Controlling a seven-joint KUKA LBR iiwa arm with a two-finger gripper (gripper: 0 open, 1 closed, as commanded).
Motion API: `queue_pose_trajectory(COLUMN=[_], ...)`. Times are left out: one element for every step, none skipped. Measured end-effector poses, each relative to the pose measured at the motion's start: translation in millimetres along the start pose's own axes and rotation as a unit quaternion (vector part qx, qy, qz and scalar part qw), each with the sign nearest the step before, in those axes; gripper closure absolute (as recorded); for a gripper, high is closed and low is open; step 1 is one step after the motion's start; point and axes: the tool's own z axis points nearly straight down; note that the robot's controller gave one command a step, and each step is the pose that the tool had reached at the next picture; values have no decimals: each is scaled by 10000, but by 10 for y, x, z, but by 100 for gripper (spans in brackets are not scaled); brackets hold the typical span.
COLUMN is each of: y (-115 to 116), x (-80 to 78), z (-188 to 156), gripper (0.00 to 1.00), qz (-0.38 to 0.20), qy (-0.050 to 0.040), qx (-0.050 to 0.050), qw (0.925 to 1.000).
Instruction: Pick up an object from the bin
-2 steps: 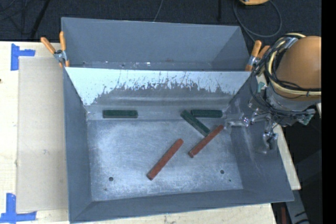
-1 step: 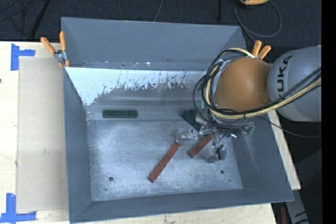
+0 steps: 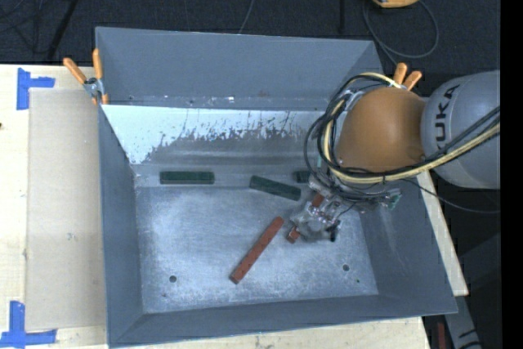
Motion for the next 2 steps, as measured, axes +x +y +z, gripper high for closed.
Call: queue_pose_trajectory(y=[-4,-3], x=[-429,-415], z=[-289,-279], gripper=[100,0], qz=[947,950], qy=[-23,-8], qx=[17,11], qw=[9955,9955])
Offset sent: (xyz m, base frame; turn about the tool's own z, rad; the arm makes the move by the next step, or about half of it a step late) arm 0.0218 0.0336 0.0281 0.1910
